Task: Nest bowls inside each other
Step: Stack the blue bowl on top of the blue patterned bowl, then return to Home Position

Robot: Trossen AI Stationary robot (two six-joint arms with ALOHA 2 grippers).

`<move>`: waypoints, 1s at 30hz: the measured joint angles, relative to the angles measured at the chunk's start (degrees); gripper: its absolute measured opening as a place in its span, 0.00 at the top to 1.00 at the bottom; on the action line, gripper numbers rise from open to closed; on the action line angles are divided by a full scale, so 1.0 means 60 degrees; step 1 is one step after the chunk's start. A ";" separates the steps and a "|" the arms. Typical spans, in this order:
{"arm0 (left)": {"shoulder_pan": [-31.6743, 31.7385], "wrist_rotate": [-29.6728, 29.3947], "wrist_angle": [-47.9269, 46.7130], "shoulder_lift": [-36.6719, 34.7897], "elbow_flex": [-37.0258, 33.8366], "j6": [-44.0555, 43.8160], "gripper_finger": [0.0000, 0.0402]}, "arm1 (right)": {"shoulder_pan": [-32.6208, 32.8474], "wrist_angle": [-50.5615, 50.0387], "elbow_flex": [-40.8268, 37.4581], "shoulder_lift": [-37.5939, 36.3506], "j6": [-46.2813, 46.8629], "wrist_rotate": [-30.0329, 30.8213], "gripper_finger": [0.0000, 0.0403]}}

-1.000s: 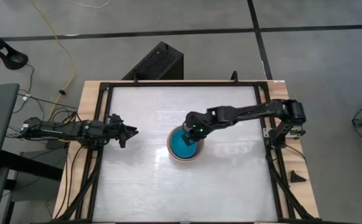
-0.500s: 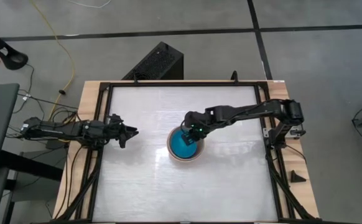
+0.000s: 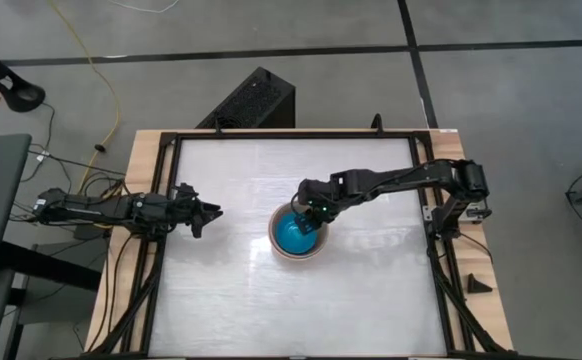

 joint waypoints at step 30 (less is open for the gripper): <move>0.0003 0.0354 0.1990 0.0004 0.0007 -0.1076 0.69 | 0.1299 0.5080 -0.4125 -0.6008 -0.6492 0.1335 0.75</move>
